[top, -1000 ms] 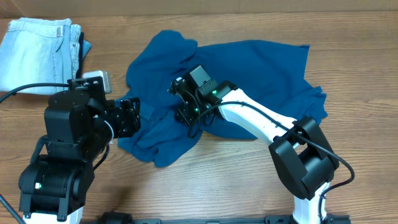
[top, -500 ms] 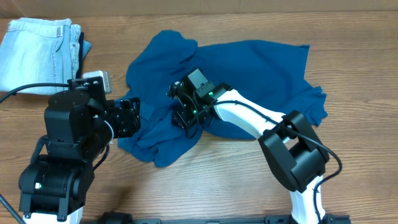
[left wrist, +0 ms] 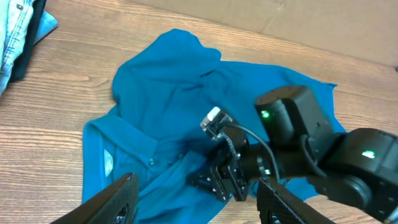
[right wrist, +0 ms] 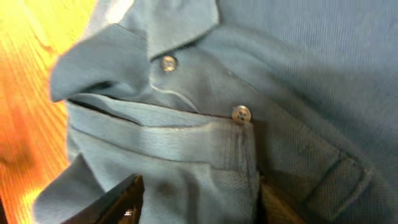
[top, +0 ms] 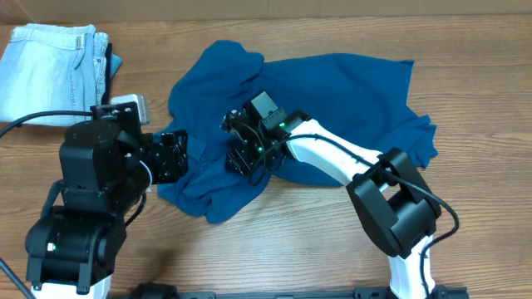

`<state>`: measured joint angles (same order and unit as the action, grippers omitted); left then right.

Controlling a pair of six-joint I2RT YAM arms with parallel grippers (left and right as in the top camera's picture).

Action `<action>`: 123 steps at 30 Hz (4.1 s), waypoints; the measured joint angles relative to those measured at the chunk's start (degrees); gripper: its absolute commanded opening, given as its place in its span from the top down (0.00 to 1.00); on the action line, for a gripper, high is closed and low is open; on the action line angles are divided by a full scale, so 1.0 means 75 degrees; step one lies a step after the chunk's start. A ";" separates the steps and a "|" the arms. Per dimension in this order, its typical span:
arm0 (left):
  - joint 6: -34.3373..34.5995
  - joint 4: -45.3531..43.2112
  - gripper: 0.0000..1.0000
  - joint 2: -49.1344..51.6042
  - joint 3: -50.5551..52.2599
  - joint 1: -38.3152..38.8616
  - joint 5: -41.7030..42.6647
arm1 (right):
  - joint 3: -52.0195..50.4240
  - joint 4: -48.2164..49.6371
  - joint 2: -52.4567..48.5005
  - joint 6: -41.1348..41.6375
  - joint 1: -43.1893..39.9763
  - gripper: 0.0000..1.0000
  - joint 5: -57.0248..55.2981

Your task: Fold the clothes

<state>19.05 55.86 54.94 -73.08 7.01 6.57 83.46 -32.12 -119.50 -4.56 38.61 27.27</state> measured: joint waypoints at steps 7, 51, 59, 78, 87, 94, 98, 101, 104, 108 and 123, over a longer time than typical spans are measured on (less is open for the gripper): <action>0.0000 0.0000 0.36 0.0195 0.0000 0.0000 0.0000 | 0.0000 -0.0067 0.0187 -0.0009 0.0000 0.65 0.0149; -0.0137 0.1897 0.40 0.0720 0.0137 0.0000 -0.0286 | 0.0000 -0.0924 0.1475 0.1358 -0.1699 0.35 -0.0309; 0.0653 0.1061 0.33 0.1139 0.2582 0.0000 0.0312 | 0.0006 -0.1690 0.2704 0.2567 -0.3806 0.32 -0.0160; 0.0868 -0.2401 0.32 0.2847 0.5380 0.0000 0.1743 | 0.0006 -0.2349 0.2946 0.2742 -0.4779 0.33 0.0055; 0.0863 -0.2908 0.43 0.3284 0.5388 0.0000 0.1993 | 0.0006 -0.2407 0.2946 0.2643 -0.4779 0.33 0.0052; 0.0877 -0.3255 0.92 0.3462 0.5403 -0.0003 0.1848 | 0.0006 -0.2463 0.2946 0.2468 -0.4779 0.33 -0.0099; 0.0816 -0.3142 0.96 0.3541 0.5412 -0.0003 0.1751 | 0.0006 -0.2605 0.2946 0.2422 -0.4779 0.28 -0.0659; 0.0836 -0.3042 0.96 0.3541 0.5397 -0.0006 0.1749 | 0.0006 -0.2771 0.2946 0.2404 -0.4800 0.28 -0.1093; 0.0912 -0.2707 0.96 0.3541 0.5333 -0.0038 0.1652 | 0.0006 -0.2949 0.2946 0.2416 -0.4925 0.28 -0.1297; 0.1000 -0.2203 0.96 0.3532 0.5219 -0.0233 0.1343 | 0.0006 -0.3325 0.2946 0.2532 -0.5435 0.28 -0.1428; 0.1276 -0.1772 0.96 0.3474 0.5045 -0.1955 0.0315 | -0.0230 -0.4030 0.2903 0.2696 -0.6551 0.23 -0.1585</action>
<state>28.62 42.57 80.99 -35.24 -7.66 8.93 81.73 -62.35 -97.73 15.66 -10.52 15.38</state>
